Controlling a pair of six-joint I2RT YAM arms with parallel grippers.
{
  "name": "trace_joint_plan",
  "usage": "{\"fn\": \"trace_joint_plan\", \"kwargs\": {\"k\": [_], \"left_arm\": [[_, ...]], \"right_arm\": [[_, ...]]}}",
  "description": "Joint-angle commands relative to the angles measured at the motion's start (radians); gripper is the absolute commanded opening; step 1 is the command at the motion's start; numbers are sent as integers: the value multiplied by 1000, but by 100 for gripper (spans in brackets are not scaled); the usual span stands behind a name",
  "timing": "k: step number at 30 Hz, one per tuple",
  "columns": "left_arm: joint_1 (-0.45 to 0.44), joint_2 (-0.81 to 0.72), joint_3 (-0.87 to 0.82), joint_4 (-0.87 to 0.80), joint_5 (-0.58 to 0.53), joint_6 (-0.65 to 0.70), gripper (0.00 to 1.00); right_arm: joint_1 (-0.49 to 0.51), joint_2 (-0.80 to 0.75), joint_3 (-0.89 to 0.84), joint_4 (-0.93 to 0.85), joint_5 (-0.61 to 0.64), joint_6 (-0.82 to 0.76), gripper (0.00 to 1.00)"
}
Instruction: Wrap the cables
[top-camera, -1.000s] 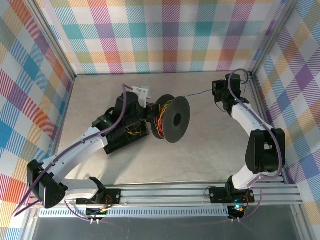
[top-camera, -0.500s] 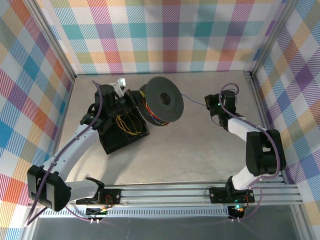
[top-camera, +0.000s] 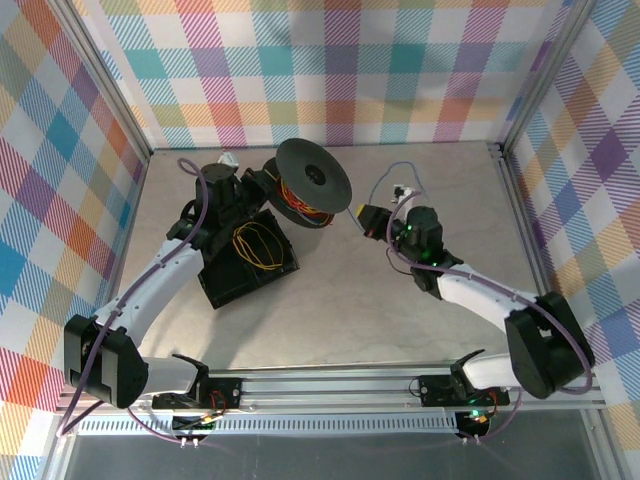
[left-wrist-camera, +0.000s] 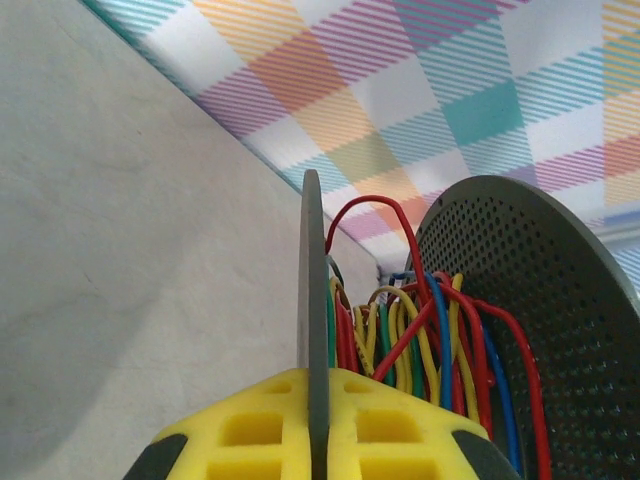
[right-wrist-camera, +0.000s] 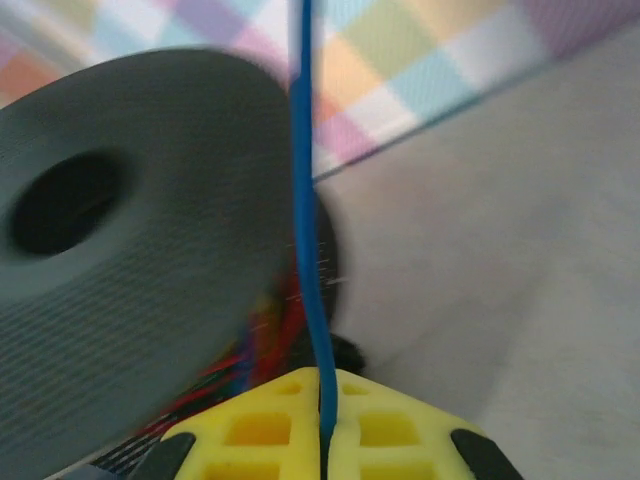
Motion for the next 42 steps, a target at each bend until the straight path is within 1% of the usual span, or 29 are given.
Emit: {"fn": "trace_joint_plan", "kwargs": {"k": [1,4,7,10,13,17,18,21,24,25,27,32,38,42], "left_arm": [[-18,-10,102,100,-183,19,0],[-56,15,139,40,-276,70,0],[-107,49,196,-38,-372,136,0],[-139,89,249,-101,-422,160,0],[-160,127,301,-165,-437,179,0],[-206,182,388,-252,-493,255,0],[-217,195,404,-295,-505,274,0],[-248,230,437,-337,-520,313,0],[-271,245,442,-343,-519,339,0],[-280,249,446,-351,-522,353,0],[-293,255,450,-364,-529,376,0],[-330,276,442,-367,-517,410,0],[-364,281,413,-347,-530,456,0],[-383,276,399,-326,-511,502,0]], "right_arm": [[88,-57,-14,31,-3,-247,0],[170,-92,-4,31,13,-348,0],[234,-100,35,-31,-5,-442,0],[270,-87,86,-70,-82,-512,0],[299,-73,121,-90,-130,-576,0],[309,-71,170,-115,-132,-605,0],[309,-73,177,-110,-131,-601,0],[310,-65,214,-95,-124,-579,0],[305,-45,265,-124,-47,-550,0],[300,-47,270,-120,-6,-537,0],[288,-52,266,-86,27,-503,0],[256,-40,323,-82,41,-459,0],[198,-33,357,-119,128,-391,0],[165,-10,406,-182,131,-359,0]]}}
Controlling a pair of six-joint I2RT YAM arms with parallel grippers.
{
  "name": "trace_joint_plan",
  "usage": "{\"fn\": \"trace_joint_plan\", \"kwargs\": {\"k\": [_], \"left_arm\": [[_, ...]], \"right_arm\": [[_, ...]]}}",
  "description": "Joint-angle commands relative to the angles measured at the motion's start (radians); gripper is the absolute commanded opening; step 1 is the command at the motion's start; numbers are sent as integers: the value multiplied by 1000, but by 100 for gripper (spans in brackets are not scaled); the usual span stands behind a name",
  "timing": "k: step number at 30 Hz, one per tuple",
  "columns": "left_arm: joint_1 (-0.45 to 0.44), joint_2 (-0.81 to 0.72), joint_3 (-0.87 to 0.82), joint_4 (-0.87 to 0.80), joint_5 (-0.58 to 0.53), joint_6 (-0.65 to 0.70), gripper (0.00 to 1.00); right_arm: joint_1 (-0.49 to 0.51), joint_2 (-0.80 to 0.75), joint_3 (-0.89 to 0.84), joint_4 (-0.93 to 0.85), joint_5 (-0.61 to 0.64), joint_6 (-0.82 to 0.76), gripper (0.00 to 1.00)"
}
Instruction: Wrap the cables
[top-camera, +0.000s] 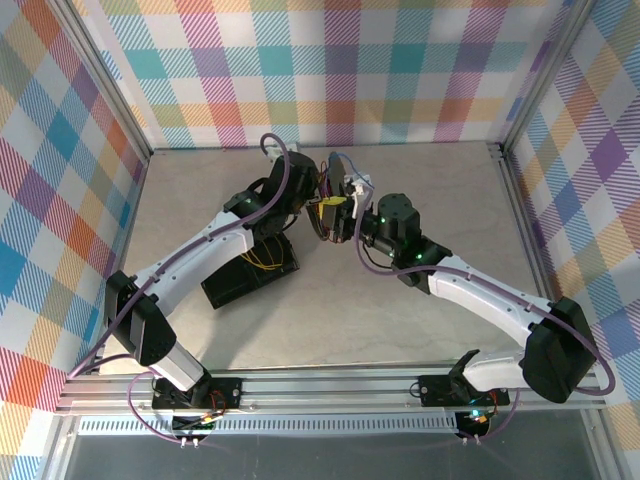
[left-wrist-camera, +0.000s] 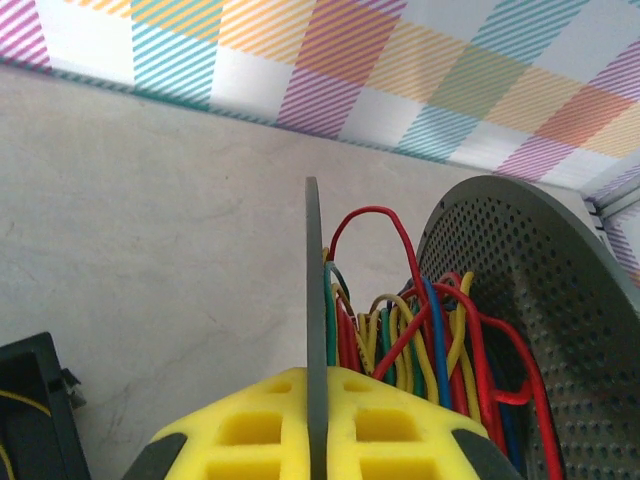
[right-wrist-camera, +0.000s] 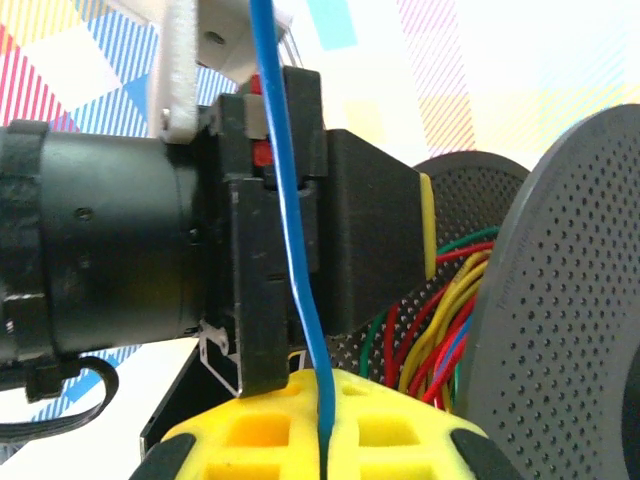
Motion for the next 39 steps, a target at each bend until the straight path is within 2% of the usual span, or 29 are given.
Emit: {"fn": "trace_joint_plan", "kwargs": {"k": [1,4,7,9,12,14,17,20,22,25,27,31,37,39], "left_arm": [[-48,-5,-6,38,-6,104,0],[-77,4,9,15,-20,150,0],[-92,21,34,-25,-25,176,0],[-93,39,61,-68,-15,183,0],[-93,61,102,-121,-1,189,0],[-91,62,106,-128,22,192,0],[-84,58,104,-118,96,199,0],[-85,51,95,-115,131,207,0],[-84,40,80,-117,113,209,0],[-80,23,59,-121,92,212,0],[-76,14,50,-122,93,212,0],[-68,4,39,-126,99,220,0],[-69,-7,8,-115,123,236,0],[-69,-11,-7,-97,152,241,0]], "right_arm": [[-43,9,130,81,73,64,0],[-71,18,178,-13,113,108,0],[-76,7,194,-15,79,99,0],[-77,12,209,14,-20,69,0],[-75,13,208,86,-280,15,0],[-68,-1,178,131,-350,-21,0],[-72,-12,142,110,-313,-66,0],[-98,16,202,-55,-276,-62,0],[-105,27,240,-142,-300,-62,7],[-104,5,234,-190,-341,-31,22],[-104,-19,217,-212,-347,-7,28],[-105,-84,185,-293,-306,18,39],[-117,-169,168,-370,-233,35,61],[-132,-180,172,-380,-218,48,62]]}}
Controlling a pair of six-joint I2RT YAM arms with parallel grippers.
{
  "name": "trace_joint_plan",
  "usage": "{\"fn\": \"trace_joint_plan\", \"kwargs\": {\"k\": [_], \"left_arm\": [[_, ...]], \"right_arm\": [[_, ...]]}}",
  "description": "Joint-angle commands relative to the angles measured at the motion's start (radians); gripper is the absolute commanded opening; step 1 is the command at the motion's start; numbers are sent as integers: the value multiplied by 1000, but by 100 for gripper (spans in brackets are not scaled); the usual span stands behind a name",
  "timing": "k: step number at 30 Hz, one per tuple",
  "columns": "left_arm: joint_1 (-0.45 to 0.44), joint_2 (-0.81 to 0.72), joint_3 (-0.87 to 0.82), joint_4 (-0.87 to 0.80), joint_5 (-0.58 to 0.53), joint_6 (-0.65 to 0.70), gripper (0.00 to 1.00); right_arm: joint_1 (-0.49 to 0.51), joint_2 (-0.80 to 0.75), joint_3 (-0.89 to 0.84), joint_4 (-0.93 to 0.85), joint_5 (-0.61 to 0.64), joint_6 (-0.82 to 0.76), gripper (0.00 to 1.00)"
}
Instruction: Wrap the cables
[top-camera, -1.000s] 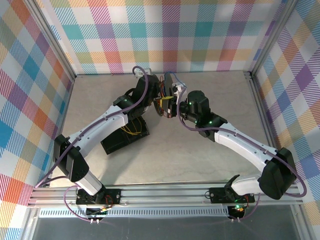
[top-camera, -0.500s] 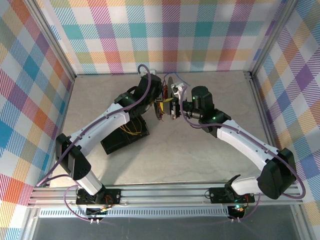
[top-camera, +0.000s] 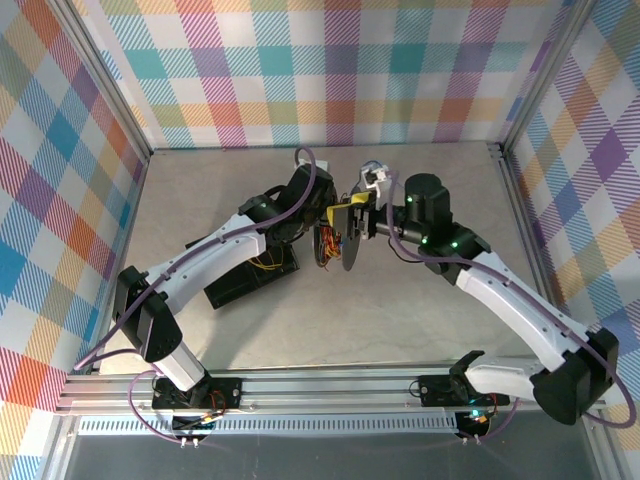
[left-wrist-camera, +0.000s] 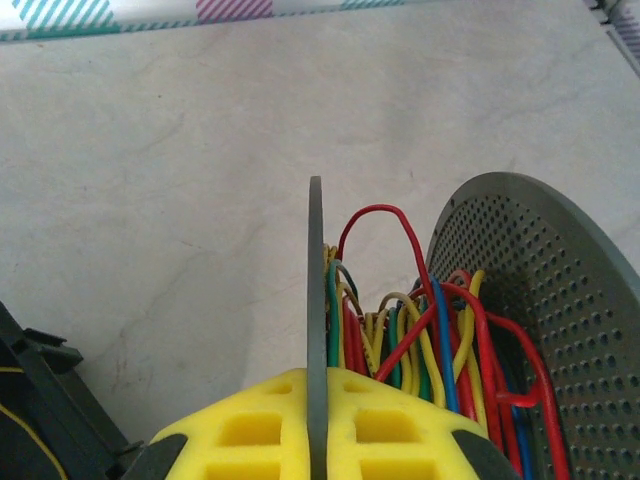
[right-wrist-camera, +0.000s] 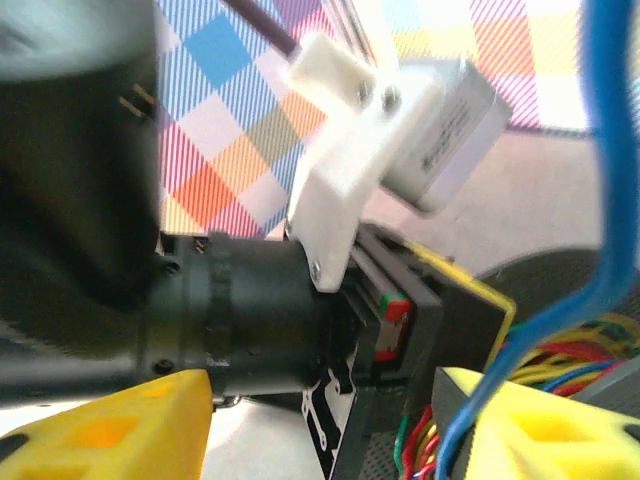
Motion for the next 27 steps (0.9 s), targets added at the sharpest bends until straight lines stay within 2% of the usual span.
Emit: {"fn": "trace_joint_plan", "kwargs": {"k": [1,5,10,14,15,17,19,25,27], "left_arm": [[-4,-57,-29,60,46,37,0],[-13,-75,-74,119,104,55,0],[-29,-76,-91,128,137,82,0],[-36,-80,-113,136,153,89,0],[-36,-80,-115,136,152,89,0],[-36,-79,-118,135,148,86,0],[-36,-77,-113,123,141,82,0],[-26,-77,-108,118,48,81,0],[-3,-80,-98,113,34,72,0]], "right_arm": [[-27,-34,26,30,50,26,62],[-69,-15,45,5,77,51,55],[-118,25,77,0,36,66,45],[-147,66,122,-30,7,67,41],[-154,78,132,-40,-1,67,41],[-169,96,153,-69,-34,70,50],[-173,96,148,-80,-68,69,54],[-178,62,108,-177,-97,44,69],[-180,39,67,-195,-132,34,71]]}}
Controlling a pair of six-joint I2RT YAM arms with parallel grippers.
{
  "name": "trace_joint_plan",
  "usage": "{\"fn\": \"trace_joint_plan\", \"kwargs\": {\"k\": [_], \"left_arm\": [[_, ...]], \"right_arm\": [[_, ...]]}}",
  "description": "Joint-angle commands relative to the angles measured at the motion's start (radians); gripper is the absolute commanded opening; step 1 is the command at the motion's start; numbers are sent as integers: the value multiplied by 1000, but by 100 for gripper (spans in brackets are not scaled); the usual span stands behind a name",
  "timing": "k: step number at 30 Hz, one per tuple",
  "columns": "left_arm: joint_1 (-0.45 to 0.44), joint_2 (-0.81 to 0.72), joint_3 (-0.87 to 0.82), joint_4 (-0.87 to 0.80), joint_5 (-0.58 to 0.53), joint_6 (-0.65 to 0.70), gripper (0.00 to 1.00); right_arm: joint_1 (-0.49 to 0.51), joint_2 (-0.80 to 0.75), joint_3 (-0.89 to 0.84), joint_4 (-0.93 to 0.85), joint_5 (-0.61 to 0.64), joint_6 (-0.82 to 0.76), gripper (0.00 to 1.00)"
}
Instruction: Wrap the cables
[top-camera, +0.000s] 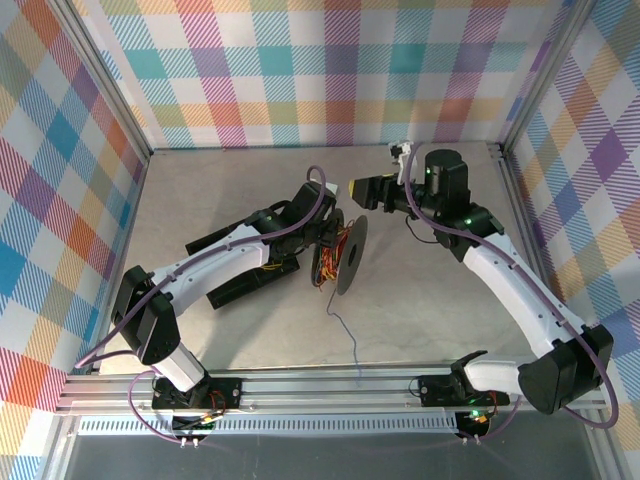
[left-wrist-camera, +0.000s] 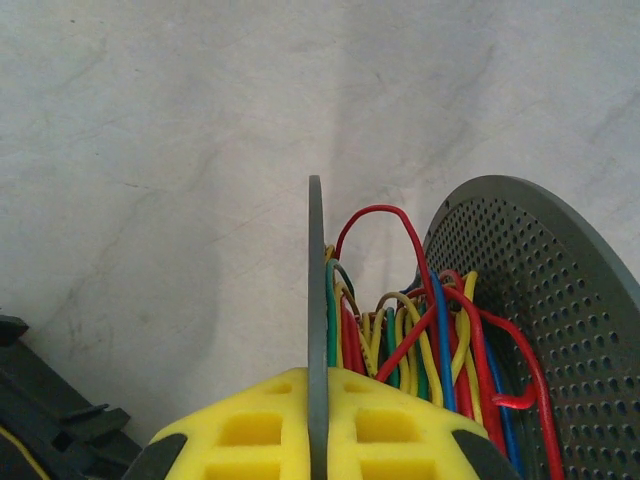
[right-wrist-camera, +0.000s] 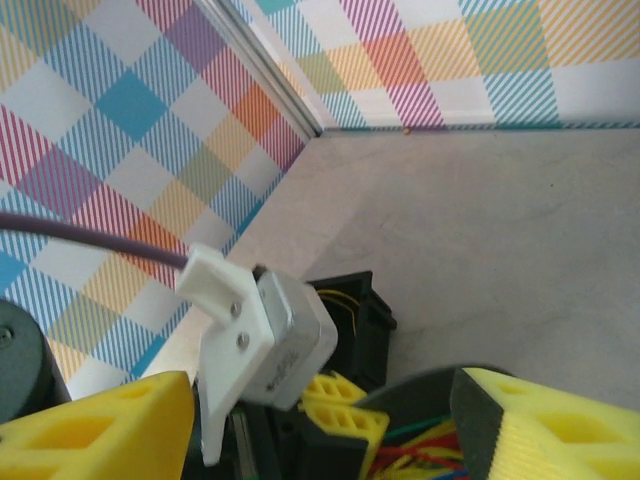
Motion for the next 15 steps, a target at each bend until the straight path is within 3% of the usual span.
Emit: {"fn": "trace_joint_plan", "kwargs": {"k": [1,8,15], "left_arm": [[34,-67,35,59,-60,-14,0],[108,-28,134,-13,-44,-12,0],[156,30,171,-18,-35,-3,0]], "right_arm": [[-5,-61,-71,-73,-82,-25,72],[-1,-155,-327,-78,-234,-35,72],[57,-258,-575,-24,-261,-34,73]]}}
